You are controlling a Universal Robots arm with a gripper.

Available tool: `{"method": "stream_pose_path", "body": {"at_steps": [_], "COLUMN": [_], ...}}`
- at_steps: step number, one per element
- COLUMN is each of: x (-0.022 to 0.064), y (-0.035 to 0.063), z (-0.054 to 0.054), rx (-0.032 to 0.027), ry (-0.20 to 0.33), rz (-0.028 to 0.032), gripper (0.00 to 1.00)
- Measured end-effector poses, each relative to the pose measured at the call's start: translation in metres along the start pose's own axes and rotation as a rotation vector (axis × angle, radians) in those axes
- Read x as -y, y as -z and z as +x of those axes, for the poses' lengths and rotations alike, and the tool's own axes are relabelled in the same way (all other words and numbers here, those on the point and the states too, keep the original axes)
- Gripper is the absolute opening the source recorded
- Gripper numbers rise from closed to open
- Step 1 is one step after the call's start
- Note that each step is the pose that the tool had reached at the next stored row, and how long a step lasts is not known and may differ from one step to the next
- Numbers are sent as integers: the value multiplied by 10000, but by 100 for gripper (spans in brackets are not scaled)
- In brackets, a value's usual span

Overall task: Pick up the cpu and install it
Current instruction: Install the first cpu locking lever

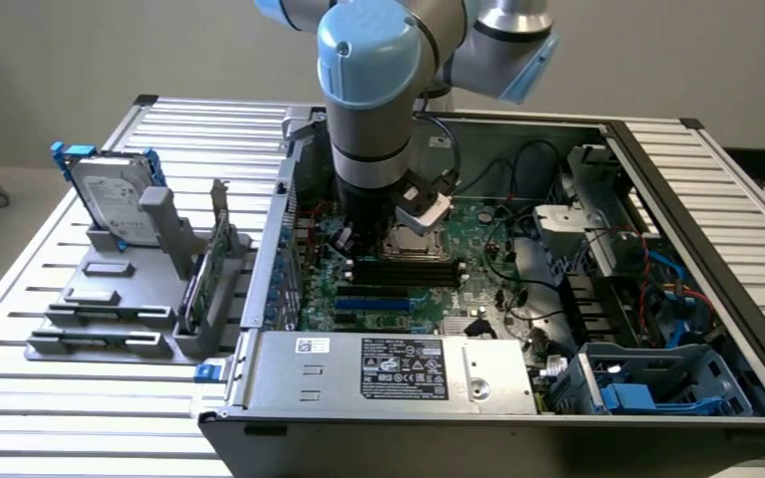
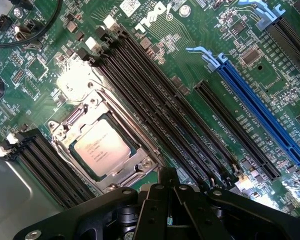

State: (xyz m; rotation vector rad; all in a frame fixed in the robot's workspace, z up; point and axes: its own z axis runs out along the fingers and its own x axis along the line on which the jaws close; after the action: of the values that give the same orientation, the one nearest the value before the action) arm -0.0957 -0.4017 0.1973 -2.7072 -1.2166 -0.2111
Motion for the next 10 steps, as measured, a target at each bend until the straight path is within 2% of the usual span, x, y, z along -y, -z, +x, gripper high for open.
{"method": "stream_pose_path", "body": {"at_steps": [10], "x": [10], "y": [-3], "z": [8], "rx": [-7], "ry": [-66], "rz": [-14], "gripper": [11]}}
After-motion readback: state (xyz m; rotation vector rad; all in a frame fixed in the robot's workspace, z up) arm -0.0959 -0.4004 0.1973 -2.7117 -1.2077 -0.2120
